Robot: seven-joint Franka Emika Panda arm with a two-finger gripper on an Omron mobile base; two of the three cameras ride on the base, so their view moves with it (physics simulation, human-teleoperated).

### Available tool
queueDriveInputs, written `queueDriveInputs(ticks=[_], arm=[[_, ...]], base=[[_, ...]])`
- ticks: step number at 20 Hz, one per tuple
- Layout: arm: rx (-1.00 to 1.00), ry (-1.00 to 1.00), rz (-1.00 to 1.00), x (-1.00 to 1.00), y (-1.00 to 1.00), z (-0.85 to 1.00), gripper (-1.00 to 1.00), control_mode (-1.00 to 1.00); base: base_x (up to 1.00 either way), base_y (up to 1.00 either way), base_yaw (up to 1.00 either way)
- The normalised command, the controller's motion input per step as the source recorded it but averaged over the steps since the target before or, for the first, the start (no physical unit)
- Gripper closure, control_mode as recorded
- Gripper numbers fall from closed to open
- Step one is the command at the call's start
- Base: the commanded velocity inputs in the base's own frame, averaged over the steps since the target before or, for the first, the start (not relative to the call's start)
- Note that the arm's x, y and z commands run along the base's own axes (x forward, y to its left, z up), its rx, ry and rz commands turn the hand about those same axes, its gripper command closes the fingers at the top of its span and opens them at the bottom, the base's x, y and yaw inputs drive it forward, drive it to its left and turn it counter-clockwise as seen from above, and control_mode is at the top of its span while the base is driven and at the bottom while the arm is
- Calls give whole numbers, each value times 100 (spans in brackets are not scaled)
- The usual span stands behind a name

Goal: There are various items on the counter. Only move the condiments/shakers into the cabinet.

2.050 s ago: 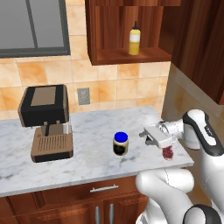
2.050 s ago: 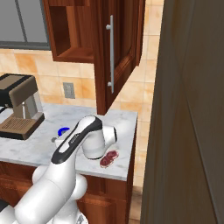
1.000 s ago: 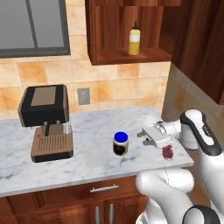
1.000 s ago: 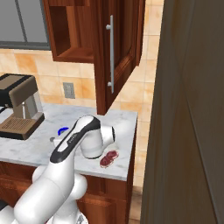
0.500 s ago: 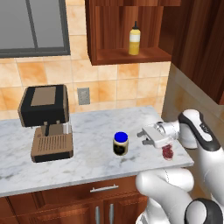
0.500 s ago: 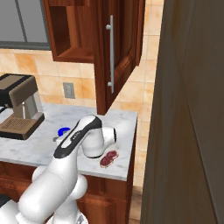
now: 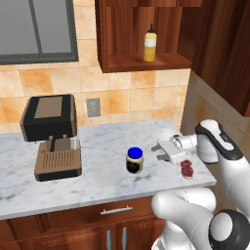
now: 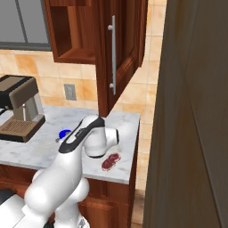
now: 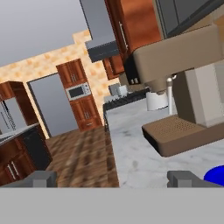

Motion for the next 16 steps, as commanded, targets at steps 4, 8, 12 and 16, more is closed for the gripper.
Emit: queueDriveInputs(ticks=[4,8,12,16], arm=[[0,0,0,7,0,-10,-100,-100],[0,0,0,0,0,-16,-100,-100],[0,0,0,0,0,-12,-100,-100],[0,0,0,0,2,-4,-100,-100]], base=[[0,0,0],[0,0,0],[0,0,0],[0,0,0]])
